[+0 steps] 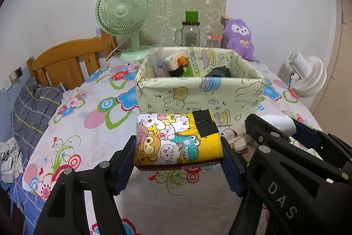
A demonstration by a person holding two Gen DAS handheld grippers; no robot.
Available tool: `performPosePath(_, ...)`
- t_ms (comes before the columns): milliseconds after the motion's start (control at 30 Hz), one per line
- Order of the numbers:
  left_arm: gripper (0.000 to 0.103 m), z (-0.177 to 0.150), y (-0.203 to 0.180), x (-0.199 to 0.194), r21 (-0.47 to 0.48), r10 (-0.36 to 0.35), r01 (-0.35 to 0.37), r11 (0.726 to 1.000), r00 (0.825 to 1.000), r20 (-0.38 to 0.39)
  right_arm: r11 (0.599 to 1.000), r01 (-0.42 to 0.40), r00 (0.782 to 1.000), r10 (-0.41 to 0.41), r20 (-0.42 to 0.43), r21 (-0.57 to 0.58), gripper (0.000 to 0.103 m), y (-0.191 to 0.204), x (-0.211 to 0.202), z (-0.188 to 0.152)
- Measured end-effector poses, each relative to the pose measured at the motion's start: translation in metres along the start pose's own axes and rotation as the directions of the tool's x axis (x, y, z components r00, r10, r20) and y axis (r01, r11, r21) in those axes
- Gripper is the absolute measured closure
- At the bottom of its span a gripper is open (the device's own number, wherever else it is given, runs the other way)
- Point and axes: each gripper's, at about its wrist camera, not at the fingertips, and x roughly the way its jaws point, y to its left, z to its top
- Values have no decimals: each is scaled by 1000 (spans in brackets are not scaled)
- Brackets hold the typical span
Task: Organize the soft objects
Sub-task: 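Lift the yellow box with the left tool while the right tool carries the white towel over the basket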
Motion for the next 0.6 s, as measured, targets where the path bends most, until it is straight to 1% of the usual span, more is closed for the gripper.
performPosePath(600, 31, 25, -5, -33, -7, -12, 13, 1000, 998, 62, 1000, -16, 997, 17, 73, -8, 50, -1, -39, 27)
